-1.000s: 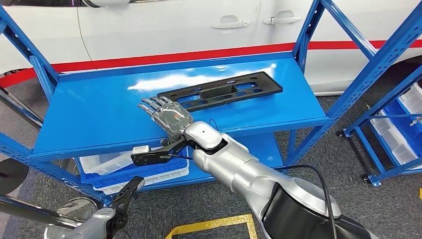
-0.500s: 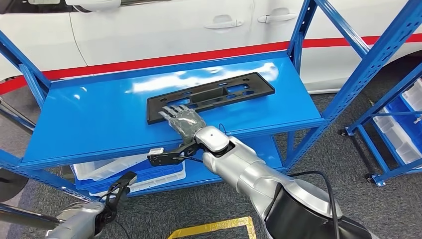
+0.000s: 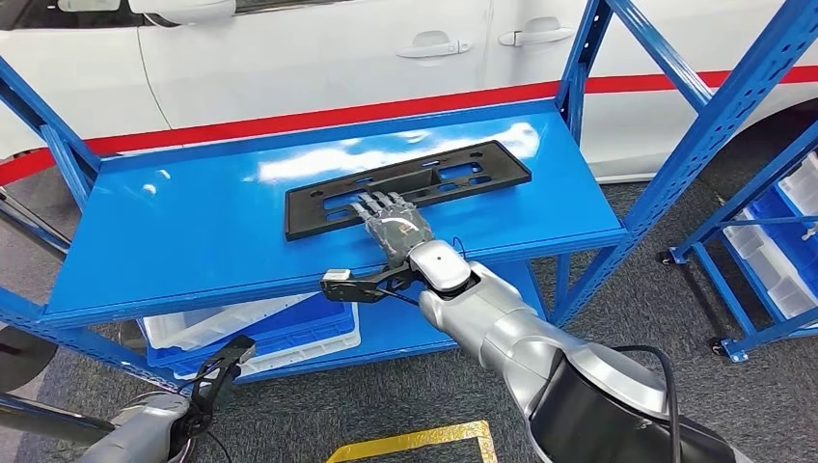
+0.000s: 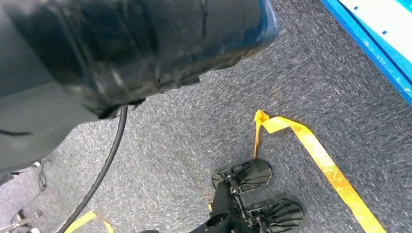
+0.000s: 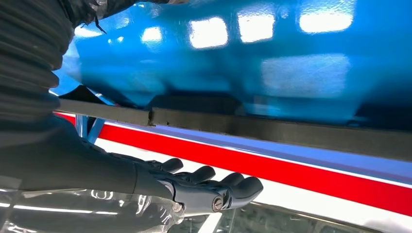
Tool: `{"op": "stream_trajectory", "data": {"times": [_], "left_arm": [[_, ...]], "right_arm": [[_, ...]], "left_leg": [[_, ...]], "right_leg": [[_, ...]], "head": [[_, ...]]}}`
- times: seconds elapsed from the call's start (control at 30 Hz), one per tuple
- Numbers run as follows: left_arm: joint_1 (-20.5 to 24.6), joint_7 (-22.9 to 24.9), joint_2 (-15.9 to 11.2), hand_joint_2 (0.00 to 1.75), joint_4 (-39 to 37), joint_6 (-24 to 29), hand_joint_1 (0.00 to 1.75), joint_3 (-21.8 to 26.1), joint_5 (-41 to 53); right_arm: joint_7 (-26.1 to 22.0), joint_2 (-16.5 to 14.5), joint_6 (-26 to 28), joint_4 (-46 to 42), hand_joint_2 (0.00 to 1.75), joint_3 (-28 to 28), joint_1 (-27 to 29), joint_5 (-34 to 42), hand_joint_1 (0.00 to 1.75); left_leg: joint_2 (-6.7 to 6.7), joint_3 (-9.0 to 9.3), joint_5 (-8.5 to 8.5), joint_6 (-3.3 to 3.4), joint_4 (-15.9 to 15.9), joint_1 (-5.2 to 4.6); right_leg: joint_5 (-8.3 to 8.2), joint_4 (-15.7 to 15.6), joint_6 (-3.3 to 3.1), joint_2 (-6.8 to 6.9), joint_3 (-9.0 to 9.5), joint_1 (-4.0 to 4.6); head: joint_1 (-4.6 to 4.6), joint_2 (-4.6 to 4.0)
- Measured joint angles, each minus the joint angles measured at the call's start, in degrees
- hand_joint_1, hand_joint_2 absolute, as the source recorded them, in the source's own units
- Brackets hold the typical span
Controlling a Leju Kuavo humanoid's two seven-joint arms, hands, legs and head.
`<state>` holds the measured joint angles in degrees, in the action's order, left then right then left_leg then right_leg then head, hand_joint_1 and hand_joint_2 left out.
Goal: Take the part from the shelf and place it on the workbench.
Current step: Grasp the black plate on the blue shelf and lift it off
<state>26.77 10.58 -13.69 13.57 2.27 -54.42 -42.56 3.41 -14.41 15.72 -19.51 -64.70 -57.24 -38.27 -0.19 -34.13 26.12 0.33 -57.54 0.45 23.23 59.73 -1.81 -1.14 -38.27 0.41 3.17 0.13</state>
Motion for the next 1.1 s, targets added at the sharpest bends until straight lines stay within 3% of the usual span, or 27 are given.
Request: {"op": "stream_trajectory", "data": {"times": [0.13, 0.3, 0.43, 0.8, 0.93, 0.97, 1.03, 1.1], "left_arm": [[-0.04, -0.09, -0.12, 0.0, 0.0, -0.14, 0.0, -0.19, 0.0], [-0.74, -0.9, -0.21, 0.0, 0.0, -0.56, 0.0, -0.39, 0.02], [-1.26, -1.07, -0.25, 0.0, 0.0, -0.61, 0.0, -0.44, 0.02], [-2.73, -2.79, -1.34, 0.0, 0.0, -0.38, 0.0, -0.44, -1.89], [-4.02, -3.76, -2.37, 0.0, 0.02, -0.21, 0.0, -0.44, -2.97], [-4.23, -3.89, -2.46, 0.0, 0.02, -0.2, 0.0, -0.44, -3.11], [-4.58, -4.07, -2.65, 0.0, 0.02, -0.17, 0.0, -0.44, -3.38], [-5.04, -4.21, -2.72, 0.0, 0.02, -0.17, 0.0, -0.44, -3.68]], "right_arm": [[-0.05, 0.22, 1.14, 0.18, 1.75, 0.01, 0.03, 0.7, 0.0], [-1.77, 0.5, 12.54, 0.16, 1.75, 1.01, -0.12, 4.01, 0.0], [-2.14, 0.69, 13.64, 0.16, 0.0, 1.93, -0.24, 4.27, 0.0], [-8.57, 0.01, 15.51, -0.05, 0.0, 5.0, -0.14, 6.1, 0.0], [-11.23, -1.26, 15.62, -0.51, 0.0, 6.57, -0.08, 7.65, 0.0], [-11.54, -1.5, 15.67, -0.62, 0.0, 6.92, -0.1, 7.87, 0.0], [-12.13, -1.82, 15.74, -0.72, 0.0, 7.45, 0.01, 8.32, 0.0], [-12.48, -1.87, 15.76, -0.73, 0.0, 7.76, 0.4, 8.63, 0.0]], "left_leg": [[-0.01, 0.0, 0.03, -0.06, -0.01, -0.01], [-0.01, 0.01, 0.04, -0.07, -0.02, -0.04], [-0.03, 0.01, 0.05, -0.07, -0.02, -0.04], [-0.02, 0.03, 0.05, -0.07, -0.02, -0.02], [0.21, 1.68, -0.81, 0.95, 2.4, 0.21], [0.35, 2.48, -1.24, 1.15, 3.54, 0.51], [0.46, 3.45, -1.42, 1.15, 4.48, 1.08], [0.39, 3.91, -0.98, 0.63, 4.35, 1.69]], "right_leg": [[0.0, -0.05, 0.0, 0.05, 0.06, -0.02], [-0.01, -0.13, 0.01, 0.06, 0.13, -0.05], [-0.01, -0.19, 0.01, 0.08, 0.16, -0.05], [-0.01, -0.19, 0.01, 0.08, 0.2, -0.03], [0.09, -0.44, 0.83, 0.09, 0.42, -0.12], [0.98, 1.18, 1.08, 0.14, -0.27, -0.13], [3.63, 7.53, 1.76, 0.29, -3.39, -0.71], [4.64, 12.53, 2.67, 0.41, -6.32, -1.71]], "head": [[-0.01, 0.0], [0.0, 0.0], [0.0, 0.0], [0.0, 0.0], [-0.07, 0.0], [-0.2, 0.0], [-0.52, 0.0], [-0.61, 0.0]]}}
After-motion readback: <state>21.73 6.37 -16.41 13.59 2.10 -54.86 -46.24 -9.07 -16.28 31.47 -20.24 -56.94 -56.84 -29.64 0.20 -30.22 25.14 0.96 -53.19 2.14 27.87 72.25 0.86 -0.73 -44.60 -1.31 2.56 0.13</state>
